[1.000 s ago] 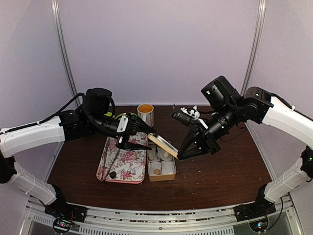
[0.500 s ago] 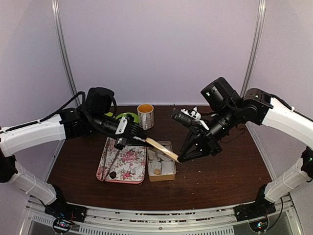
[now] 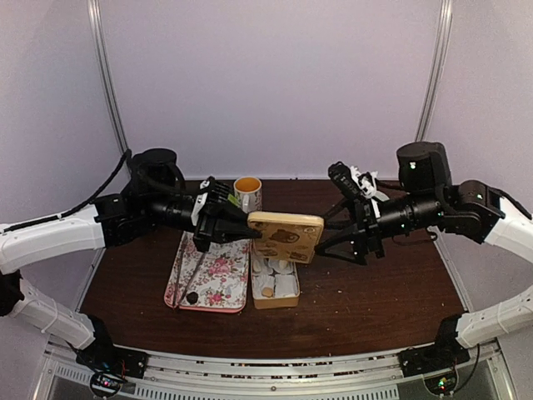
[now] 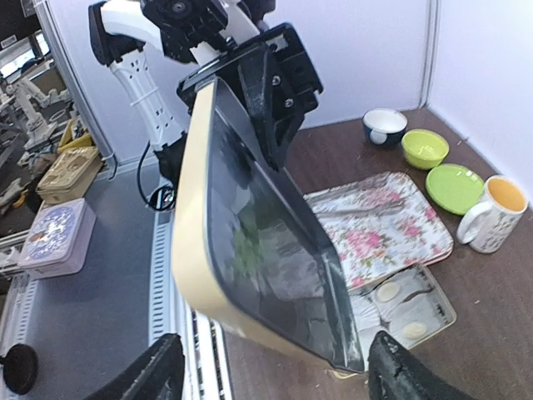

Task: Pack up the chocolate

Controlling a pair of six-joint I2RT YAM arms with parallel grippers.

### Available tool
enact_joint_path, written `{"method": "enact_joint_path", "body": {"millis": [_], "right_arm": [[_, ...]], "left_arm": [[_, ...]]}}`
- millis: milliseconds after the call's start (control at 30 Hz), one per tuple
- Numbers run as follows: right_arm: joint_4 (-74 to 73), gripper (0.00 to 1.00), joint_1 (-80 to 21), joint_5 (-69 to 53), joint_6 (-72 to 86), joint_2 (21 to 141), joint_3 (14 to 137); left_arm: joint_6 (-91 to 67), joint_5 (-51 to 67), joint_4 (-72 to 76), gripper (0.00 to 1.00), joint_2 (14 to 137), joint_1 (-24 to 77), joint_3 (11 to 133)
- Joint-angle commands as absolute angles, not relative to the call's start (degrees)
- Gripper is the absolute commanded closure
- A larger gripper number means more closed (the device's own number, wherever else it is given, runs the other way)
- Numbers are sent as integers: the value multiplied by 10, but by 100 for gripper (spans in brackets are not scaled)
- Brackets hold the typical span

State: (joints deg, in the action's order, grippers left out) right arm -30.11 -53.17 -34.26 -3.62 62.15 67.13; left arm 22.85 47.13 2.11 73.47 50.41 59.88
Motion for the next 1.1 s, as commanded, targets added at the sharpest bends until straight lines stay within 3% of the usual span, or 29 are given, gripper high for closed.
{"method": "enact_joint_path", "body": {"millis": [0,100,167,333,533,767,1067], "right_arm": [[-99,17,-528,-247,-8,529,577],[15,7,-529,-218,-6,482,498],[39,6,-528,-186,5,469,477],[21,14,-528,-177,30,489,508],[23,27,-528,-184,72,538,545],[4,34,-528,-145,90,581,576],[-8,37,-529,-155,110,611,595]], "left_arm": [[38,439,174,100,706,506,579],[-56,402,203,100,700,506,579],[-117,377,217,100,698,506,583],[-245,309,217,100,697,506,599],[-335,339,257,100,711,506,610],[-354,350,277,100,709,506,601],[-363,386,304,100,715,506,600]]}}
